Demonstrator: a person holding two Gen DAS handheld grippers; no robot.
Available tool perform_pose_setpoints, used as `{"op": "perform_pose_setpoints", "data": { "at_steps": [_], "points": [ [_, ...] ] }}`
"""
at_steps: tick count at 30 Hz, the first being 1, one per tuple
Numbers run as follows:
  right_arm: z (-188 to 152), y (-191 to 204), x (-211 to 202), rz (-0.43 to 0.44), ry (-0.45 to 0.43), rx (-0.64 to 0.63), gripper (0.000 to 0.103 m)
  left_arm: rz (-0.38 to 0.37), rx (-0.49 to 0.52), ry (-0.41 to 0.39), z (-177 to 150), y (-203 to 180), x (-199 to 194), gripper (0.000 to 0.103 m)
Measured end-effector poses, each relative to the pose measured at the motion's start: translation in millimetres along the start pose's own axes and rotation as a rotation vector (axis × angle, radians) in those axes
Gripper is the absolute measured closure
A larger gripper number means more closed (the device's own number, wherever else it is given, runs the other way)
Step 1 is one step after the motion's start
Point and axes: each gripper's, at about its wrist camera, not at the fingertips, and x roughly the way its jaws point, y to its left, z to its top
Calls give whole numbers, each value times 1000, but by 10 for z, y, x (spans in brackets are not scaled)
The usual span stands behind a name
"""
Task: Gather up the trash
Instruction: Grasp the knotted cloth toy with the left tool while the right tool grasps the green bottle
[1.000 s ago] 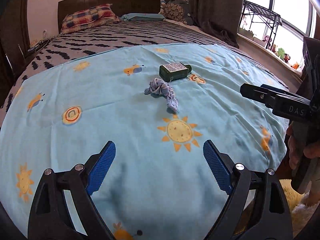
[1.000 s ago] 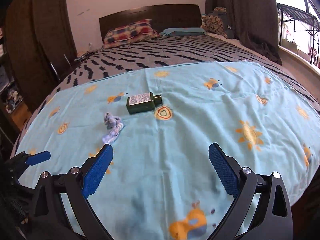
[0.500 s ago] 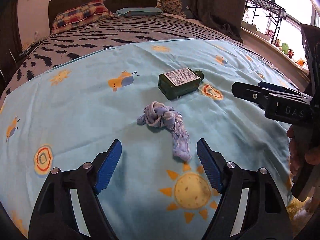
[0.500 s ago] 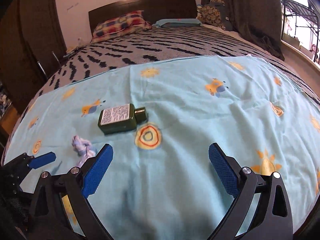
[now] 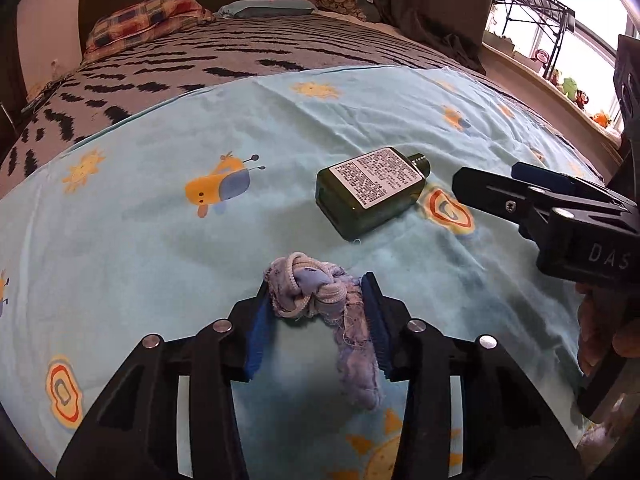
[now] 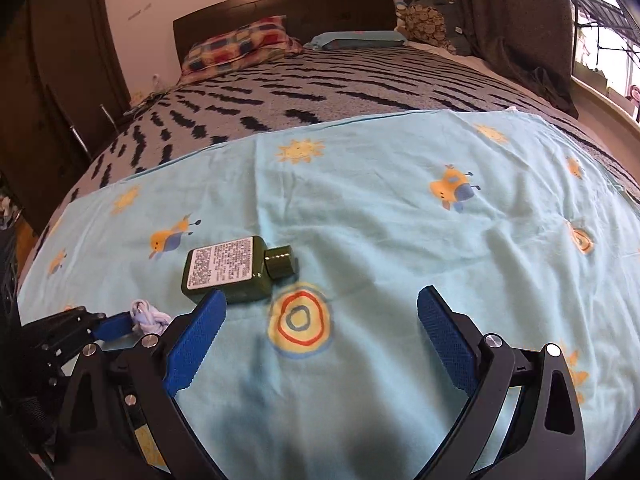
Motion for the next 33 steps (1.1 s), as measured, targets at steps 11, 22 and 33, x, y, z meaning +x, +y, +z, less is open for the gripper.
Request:
{"op": "perform_pose_setpoints", "data": {
  "at_steps": [11, 22, 33],
  "points": [
    [105, 391, 356, 25, 68, -52, 3, 64, -41, -51, -71, 444, -332, 68],
    [168, 587, 685, -17, 114, -92, 3, 53, -43, -49, -78, 562, -280, 68],
    [57, 606, 416, -5, 81, -133, 17, 56, -36, -63, -129, 523, -404, 68]
  ]
}}
